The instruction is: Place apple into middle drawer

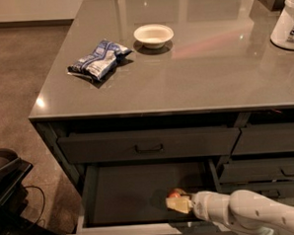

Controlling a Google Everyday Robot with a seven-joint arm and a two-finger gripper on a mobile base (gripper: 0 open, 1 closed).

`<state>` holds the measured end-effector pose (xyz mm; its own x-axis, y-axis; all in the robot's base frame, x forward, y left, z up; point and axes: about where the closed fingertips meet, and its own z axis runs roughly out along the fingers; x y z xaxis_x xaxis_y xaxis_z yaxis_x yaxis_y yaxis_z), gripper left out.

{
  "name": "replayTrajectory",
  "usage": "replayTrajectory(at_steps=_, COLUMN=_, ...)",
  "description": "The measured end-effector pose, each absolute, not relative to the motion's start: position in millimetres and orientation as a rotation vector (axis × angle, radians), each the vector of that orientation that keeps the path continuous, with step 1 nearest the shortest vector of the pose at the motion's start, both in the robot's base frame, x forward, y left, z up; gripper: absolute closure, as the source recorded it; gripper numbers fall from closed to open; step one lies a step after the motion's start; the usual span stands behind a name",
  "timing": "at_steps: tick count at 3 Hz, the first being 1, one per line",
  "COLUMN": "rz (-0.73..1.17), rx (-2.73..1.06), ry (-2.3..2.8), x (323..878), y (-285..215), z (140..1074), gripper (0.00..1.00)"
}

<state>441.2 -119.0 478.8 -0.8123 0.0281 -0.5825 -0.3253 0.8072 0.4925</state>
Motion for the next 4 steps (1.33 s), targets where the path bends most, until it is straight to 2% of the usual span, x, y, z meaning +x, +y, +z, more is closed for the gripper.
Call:
replayTrajectory(at_steps=1, rz=0.776, rx=-0.229, ry=2.437, x=460, y=-105, z=444, gripper=1.0)
replayTrajectory(at_steps=2, rz=0.779, rx=-0.242, ry=2.439, x=461, y=-99, z=442, gripper=0.81)
replayTrajectory(at_steps=4, rz=0.789, rx=-0.261, ry=2.467, x=457, y=-94, z=431, gripper=0.35)
